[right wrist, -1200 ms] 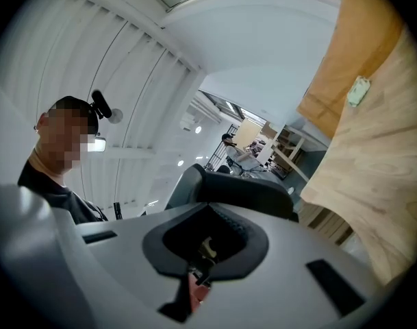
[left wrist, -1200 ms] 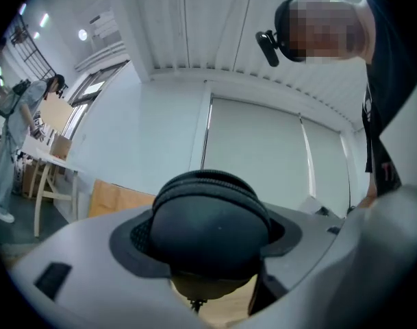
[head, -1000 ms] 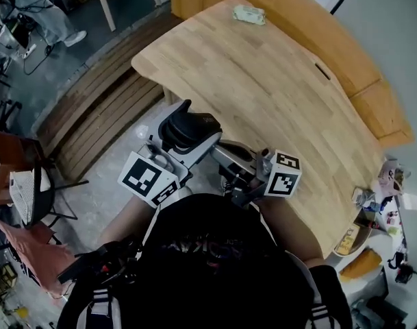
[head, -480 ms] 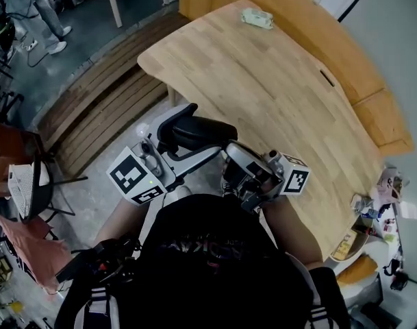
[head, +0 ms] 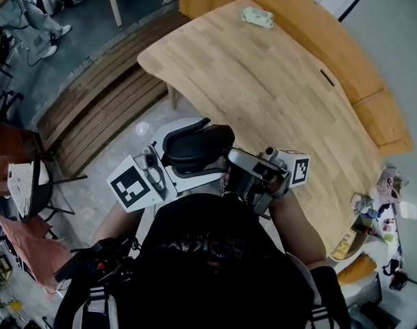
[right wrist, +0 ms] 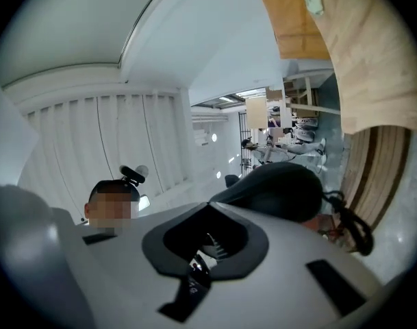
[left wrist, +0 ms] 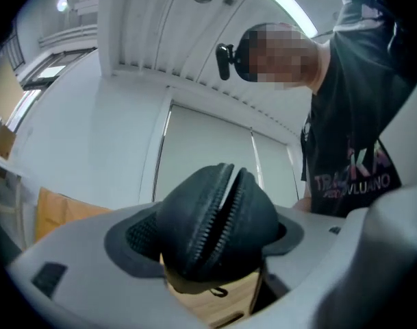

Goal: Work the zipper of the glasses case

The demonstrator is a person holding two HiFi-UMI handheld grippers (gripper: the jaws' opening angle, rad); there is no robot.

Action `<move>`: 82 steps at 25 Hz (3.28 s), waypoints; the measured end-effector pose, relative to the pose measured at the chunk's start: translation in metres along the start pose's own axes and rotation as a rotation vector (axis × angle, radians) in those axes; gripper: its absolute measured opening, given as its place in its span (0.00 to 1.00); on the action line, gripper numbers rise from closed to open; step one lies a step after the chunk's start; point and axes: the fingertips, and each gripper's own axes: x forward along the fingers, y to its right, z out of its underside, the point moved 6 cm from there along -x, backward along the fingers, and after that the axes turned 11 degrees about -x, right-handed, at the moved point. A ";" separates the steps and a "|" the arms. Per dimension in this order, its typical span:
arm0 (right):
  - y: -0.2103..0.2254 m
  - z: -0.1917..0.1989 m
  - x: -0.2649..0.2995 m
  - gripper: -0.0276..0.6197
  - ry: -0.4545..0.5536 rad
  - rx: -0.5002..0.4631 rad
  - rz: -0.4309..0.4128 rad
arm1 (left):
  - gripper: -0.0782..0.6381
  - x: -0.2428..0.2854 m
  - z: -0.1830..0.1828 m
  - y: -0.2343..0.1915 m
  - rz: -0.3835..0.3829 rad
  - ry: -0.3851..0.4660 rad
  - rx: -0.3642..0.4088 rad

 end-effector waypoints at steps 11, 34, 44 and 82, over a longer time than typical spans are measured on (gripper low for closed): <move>0.001 -0.012 -0.004 0.07 -0.174 -0.215 0.222 | 0.54 0.000 0.019 -0.009 -0.098 -0.318 0.247; 0.009 0.015 0.040 0.07 -0.570 -0.801 0.591 | 0.53 0.003 0.070 -0.054 -0.537 -0.944 0.859; 0.023 0.029 0.044 0.07 -0.641 -0.772 0.580 | 0.53 0.003 0.089 -0.051 -0.507 -1.052 0.917; -0.013 0.005 0.028 0.25 -0.481 -0.889 0.480 | 0.49 -0.003 0.076 -0.047 -0.456 -0.829 0.464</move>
